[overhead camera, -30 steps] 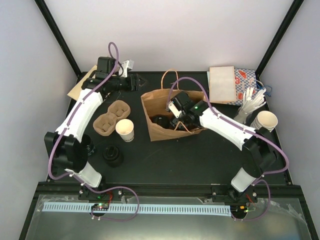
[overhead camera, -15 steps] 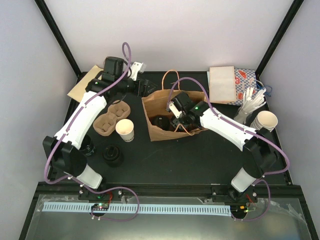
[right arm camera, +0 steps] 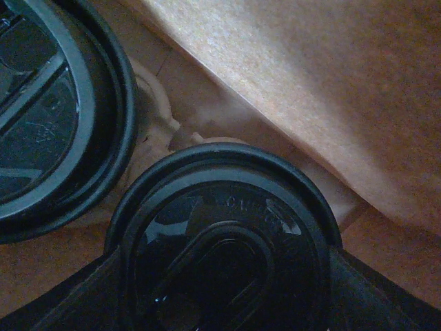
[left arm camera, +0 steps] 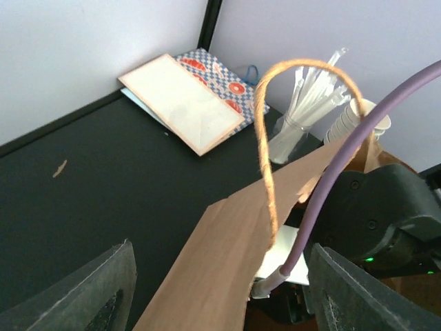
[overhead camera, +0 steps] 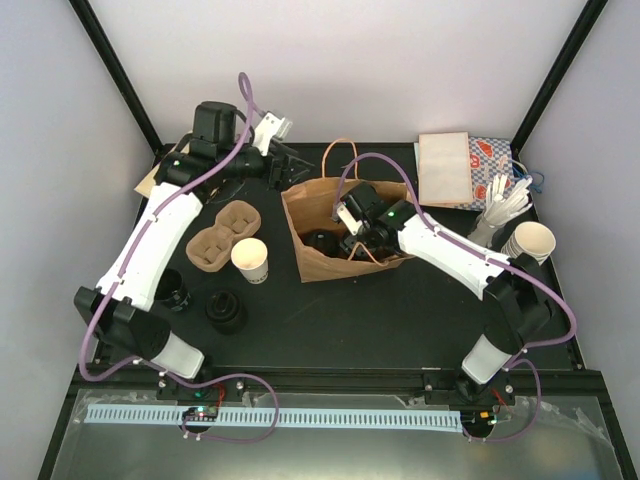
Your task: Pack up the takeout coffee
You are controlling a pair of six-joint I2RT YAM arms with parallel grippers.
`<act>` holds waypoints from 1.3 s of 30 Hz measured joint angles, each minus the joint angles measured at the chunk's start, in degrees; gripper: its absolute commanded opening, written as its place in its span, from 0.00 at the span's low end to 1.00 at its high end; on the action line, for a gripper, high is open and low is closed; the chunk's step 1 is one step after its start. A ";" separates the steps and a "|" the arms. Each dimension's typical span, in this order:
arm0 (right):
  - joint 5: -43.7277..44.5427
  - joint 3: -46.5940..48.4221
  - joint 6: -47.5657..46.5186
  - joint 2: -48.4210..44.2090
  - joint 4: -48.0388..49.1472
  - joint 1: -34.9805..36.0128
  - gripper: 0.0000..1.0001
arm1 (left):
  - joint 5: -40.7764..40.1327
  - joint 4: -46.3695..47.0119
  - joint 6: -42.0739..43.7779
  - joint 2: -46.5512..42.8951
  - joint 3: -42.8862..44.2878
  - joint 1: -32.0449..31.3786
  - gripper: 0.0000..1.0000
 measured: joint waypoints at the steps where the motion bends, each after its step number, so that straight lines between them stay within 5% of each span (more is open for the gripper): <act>1: 0.00 0.00 0.00 0.02 -0.07 0.00 0.68 | 0.20 -0.85 0.72 0.87 0.79 -0.13 0.70; 8: 0.02 0.66 0.00 0.50 -0.57 0.00 0.69 | -0.35 -7.82 5.66 6.43 3.52 -2.54 0.60; 20: 0.28 1.03 1.07 0.85 -0.85 0.00 0.68 | -6.40 -13.73 11.26 9.27 8.55 -7.43 0.02; 39: 2.49 -4.33 8.85 -2.89 2.56 0.46 0.67 | -10.64 -14.10 11.52 9.62 9.22 -7.41 0.02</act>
